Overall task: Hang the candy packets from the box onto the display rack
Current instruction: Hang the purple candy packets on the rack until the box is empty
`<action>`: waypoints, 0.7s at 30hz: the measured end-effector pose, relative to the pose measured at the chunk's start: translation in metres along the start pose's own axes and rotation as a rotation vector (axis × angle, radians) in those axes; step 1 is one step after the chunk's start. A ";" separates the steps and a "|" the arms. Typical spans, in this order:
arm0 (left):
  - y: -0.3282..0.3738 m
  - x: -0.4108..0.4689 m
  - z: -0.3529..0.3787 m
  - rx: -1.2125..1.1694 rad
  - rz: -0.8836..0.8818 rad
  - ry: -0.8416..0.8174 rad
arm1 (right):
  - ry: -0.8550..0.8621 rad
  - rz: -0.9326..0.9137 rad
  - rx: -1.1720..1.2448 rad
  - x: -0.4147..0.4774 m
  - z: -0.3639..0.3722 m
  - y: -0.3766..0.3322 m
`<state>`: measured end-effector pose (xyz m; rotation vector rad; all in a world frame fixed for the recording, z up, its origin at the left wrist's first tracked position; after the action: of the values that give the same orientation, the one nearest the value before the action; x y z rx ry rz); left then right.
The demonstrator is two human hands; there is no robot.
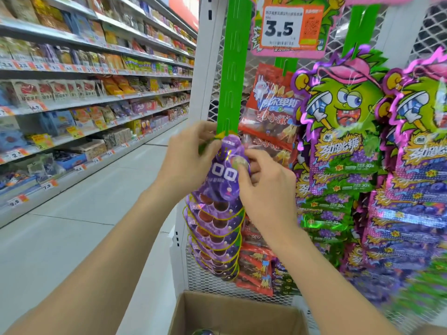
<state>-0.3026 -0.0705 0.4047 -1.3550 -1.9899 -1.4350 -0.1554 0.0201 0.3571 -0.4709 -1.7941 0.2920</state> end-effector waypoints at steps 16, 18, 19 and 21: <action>-0.171 -0.316 0.160 0.419 -0.560 -1.018 | -1.400 0.611 -0.126 -0.311 0.028 0.159; -0.204 -0.353 0.180 0.422 -0.671 -1.120 | -1.515 0.646 -0.250 -0.349 0.023 0.183; -0.217 -0.368 0.188 0.425 -0.716 -1.142 | -1.577 0.669 -0.297 -0.364 0.021 0.193; -0.243 -0.396 0.205 0.444 -0.794 -1.126 | -1.674 0.732 -0.329 -0.388 0.018 0.210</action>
<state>-0.2618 -0.0982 -0.1010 -1.3173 -3.5525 -0.2070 -0.0532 0.0283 -0.0726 -1.3715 -3.2296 1.1436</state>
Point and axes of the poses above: each hand's wrist, its own x-axis towards the middle knuckle, its own z-axis out of the palm, y = z × x, the point moved 2 cm from there along x, towards the middle knuckle, and after that the axes turned 4 degrees about y, right-handed, at the moved point
